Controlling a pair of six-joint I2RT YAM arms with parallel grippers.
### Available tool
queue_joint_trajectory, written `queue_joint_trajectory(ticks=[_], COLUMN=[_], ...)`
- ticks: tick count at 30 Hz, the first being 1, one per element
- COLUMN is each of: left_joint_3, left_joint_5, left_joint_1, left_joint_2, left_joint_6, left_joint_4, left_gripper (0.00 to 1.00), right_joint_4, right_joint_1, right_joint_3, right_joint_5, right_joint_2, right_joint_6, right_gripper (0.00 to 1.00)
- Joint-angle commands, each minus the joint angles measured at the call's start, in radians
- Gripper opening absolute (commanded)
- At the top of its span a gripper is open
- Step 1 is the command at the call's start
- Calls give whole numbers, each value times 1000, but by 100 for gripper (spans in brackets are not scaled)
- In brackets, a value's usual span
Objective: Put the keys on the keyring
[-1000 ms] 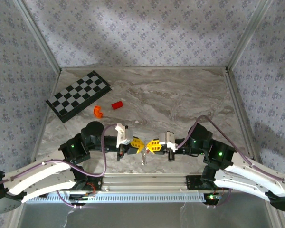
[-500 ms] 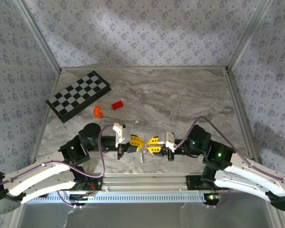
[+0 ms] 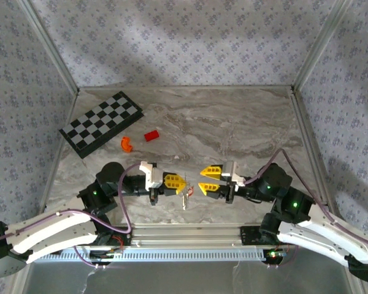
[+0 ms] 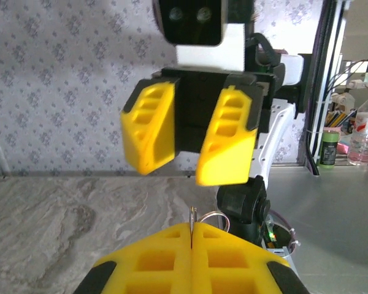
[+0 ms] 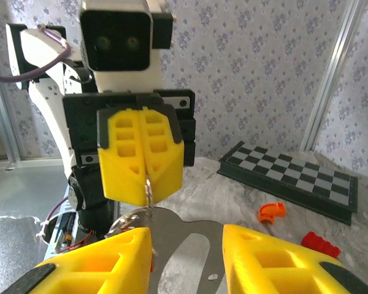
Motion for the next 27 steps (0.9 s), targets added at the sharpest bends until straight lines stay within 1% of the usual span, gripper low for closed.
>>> queue_joint_trajectory(ticks=[1,11,18,23,27], left_joint_3=[37,34,38,43,46], left_joint_5=[53,42,34,34,37], left_joint_1=[-2,-2,-2,-2,-1], left_joint_2=[5,14,24,30,30], left_joint_6=[27,37,45,44,45], left_joint_4=[66,60,53,50,47], left_gripper=[0,0,0,0,0], right_joint_4=[8,29,31,16,-9], right_joint_1=[-4,-4,-4,-5,-5], right_joint_3=[51,58,49,58,67], right_joint_5=[-26,-89,-115,-128,-127], right_joint_2=[16,71,79,104,120], right_joint_6=[15,36,56,70,70], right_gripper=[36,36,36,33,28])
